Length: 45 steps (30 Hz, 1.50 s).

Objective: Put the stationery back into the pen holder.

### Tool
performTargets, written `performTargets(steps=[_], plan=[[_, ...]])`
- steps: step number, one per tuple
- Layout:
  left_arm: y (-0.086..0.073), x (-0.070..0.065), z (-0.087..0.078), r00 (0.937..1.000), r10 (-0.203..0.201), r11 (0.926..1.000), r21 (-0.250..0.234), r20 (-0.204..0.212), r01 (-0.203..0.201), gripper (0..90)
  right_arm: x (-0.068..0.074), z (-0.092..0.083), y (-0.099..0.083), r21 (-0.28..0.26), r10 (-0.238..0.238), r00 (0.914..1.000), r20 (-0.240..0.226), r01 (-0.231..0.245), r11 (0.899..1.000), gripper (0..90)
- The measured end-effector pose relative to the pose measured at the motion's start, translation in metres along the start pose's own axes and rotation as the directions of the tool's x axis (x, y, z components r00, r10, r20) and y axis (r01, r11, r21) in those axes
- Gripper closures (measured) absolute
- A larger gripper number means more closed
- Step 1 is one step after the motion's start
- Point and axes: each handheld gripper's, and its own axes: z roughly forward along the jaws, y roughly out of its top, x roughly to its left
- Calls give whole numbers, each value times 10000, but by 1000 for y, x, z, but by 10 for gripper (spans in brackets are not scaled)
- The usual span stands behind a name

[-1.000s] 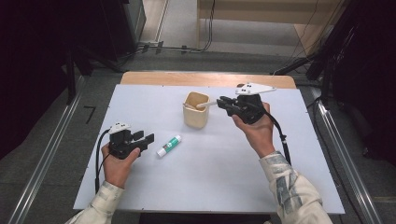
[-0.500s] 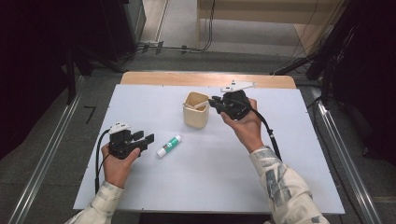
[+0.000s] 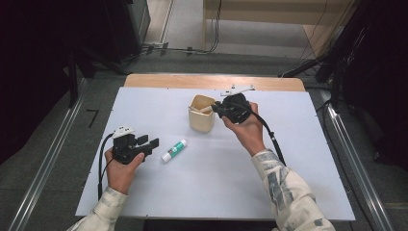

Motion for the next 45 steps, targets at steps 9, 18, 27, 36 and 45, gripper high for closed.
performTargets(steps=[9,18,27,36,45], plan=[[-1,-1,1,10000,-9,10000,27,43,8,482,0,8,-1,144,63,9999,-88,-61,9999,767],[-1,-1,1,10000,-1,10000,27,55,1,482,-1,10,-2,114,252,9991,-353,-248,9996,719],[-2,-2,0,10000,22,10000,36,82,-22,482,-1,-9,-3,-655,480,9963,-714,-527,9965,557],[-2,-3,1,9999,-18,10000,66,155,17,480,-8,-26,-25,-754,686,9957,-626,-733,9945,433],[-3,-5,3,9999,-50,10000,4,153,50,420,-13,-26,-41,-443,629,9953,-733,-663,9968,315]])
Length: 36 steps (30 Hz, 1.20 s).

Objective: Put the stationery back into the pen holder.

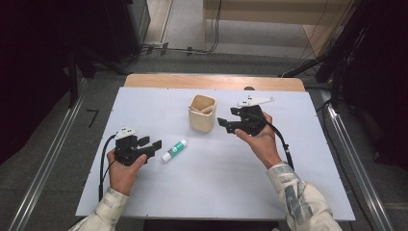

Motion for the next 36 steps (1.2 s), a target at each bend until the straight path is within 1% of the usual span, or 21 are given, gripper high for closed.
performTargets(steps=[4,10,16,19,20,25,28,30,36], plan=[[0,0,0,10000,21,10000,-35,20,-21,417,0,2,-4,157,-75,10000,36,75,9998,310],[0,0,-1,10000,35,10000,-33,-7,-35,416,-2,2,-10,324,-6,10000,99,3,9995,300],[0,-1,-1,10000,61,10000,-43,-47,-61,405,-5,1,-22,599,1,9999,171,-11,9982,287],[0,-2,-1,10000,63,10000,-37,-72,-63,396,-7,-1,-27,654,-25,9998,205,12,9979,287],[0,-2,-1,9999,79,10000,-60,-76,-80,391,-7,-2,-29,675,31,9997,239,-47,9977,287],[-2,-5,-1,9997,215,9998,1,-142,-215,361,-12,-10,-36,717,154,9994,315,-176,9973,286],[-4,-6,-2,9994,283,9996,31,-202,-282,350,-15,-17,-42,707,238,9987,442,-269,9971,286],[-5,-6,-2,9995,256,9997,58,-181,-255,348,-19,-22,-47,737,307,9982,520,-345,9967,286],[-10,-10,1,9988,433,9990,126,-224,-430,333,-29,-38,-65,809,507,9954,810,-573,9951,285]])
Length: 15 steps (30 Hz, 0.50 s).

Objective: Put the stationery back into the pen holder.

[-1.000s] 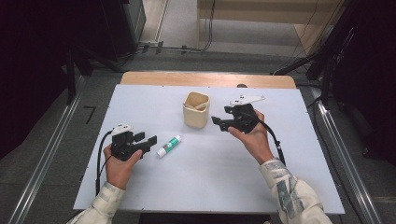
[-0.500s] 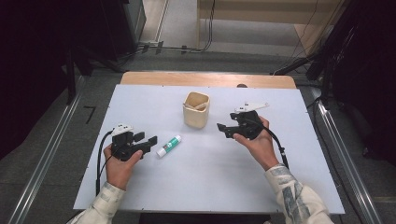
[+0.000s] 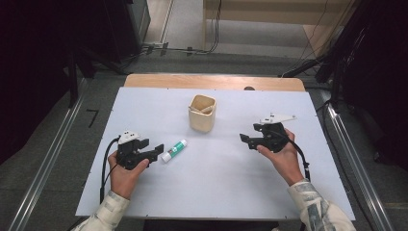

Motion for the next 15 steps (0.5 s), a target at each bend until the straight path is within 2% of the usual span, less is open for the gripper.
performTargets(steps=[8,15], plan=[[-6,-9,9,9997,237,9991,362,109,-241,332,-16,-17,-23,-12,375,9988,300,-374,9993,285],[-9,-15,15,9983,512,9962,685,273,-530,334,-27,-25,-36,36,673,9963,537,-676,9977,284]])
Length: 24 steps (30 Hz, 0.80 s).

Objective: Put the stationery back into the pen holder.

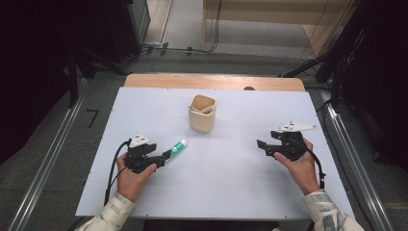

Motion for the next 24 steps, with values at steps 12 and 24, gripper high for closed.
performTargets(steps=[12,24], plan=[[-4,-8,8,9988,480,9971,585,71,-483,438,-12,-9,-12,61,224,9994,274,-226,9997,283],[-8,-11,13,9965,832,9915,1014,-92,-818,522,-23,-18,-23,119,373,9975,592,-381,9992,267]])
